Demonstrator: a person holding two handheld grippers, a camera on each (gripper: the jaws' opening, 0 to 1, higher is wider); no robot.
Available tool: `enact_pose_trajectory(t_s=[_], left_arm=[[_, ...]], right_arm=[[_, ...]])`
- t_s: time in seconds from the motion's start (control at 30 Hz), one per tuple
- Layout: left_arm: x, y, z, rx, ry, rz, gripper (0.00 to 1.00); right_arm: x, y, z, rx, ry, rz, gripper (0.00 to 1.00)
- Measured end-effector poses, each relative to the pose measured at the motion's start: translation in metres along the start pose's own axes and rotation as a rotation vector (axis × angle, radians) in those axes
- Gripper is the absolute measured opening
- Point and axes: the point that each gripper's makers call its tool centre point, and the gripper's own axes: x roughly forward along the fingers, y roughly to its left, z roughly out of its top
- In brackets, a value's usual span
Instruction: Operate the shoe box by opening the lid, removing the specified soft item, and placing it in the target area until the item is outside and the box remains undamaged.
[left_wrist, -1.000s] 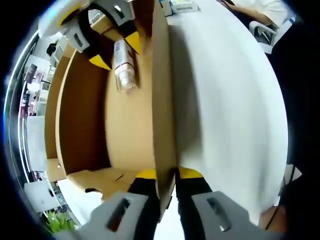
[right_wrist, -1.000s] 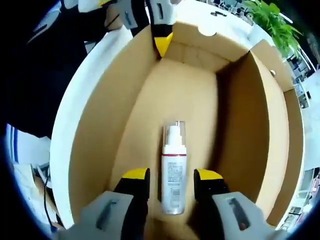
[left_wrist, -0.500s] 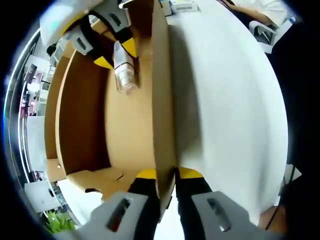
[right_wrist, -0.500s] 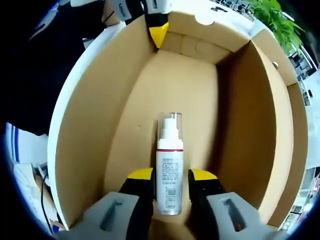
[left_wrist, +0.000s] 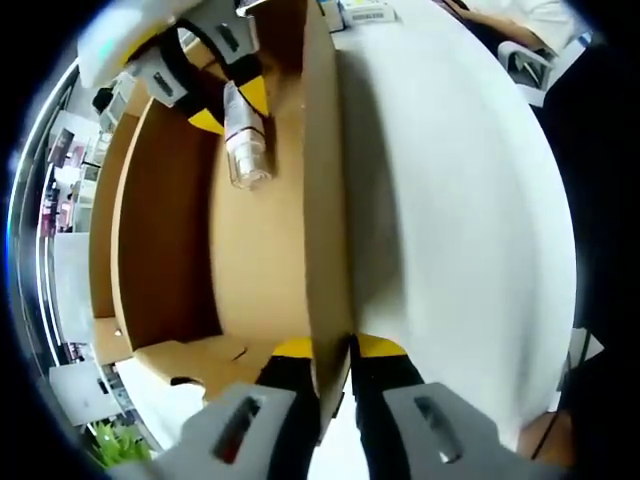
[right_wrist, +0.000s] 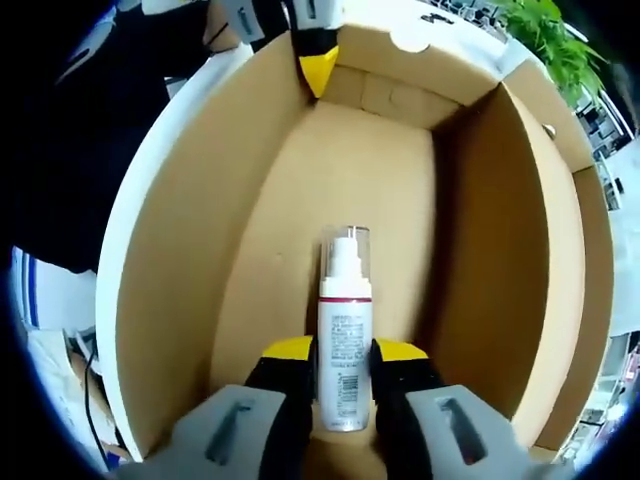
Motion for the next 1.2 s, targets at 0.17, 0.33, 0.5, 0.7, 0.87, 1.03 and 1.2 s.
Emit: enact_pose_trajectory(t_s=[0.17, 0.33, 0.5, 0.7, 0.87, 1.03, 1.2], left_arm=[[0.0, 0.0, 0.0, 0.0, -0.001, 0.0, 0.09], [0.0, -0.001, 0.0, 0.0, 0.0, 0.001, 0.09], [0.0, 0.0, 0.001, 0.0, 0.001, 0.001, 0.09], [0.0, 0.0, 0.0, 0.0, 0.001, 0.002, 0.09], [0.0, 0.0, 0.0, 0.0, 0.001, 0.002, 0.09], [0.0, -0.001, 0.0, 0.003, 0.002, 0.002, 0.09], [0.001, 0.0, 0.0, 0.003, 0.002, 0.003, 0.09]], right_arm=[[-0.01, -0.004, 0.003, 0.085, -0.001, -0.052, 0.2], [-0.02, -0.004, 0.004, 0.147, -0.012, -0.092, 0.2], [-0.026, 0.001, 0.005, 0.172, -0.007, -0.109, 0.2], [-0.042, 0.004, 0.013, 0.184, 0.004, -0.156, 0.2], [-0.054, 0.006, 0.015, 0.196, 0.001, -0.187, 0.19], [-0.068, 0.012, 0.006, 0.248, 0.019, -0.219, 0.19], [-0.088, 0.014, -0.002, 0.282, 0.002, -0.273, 0.19]])
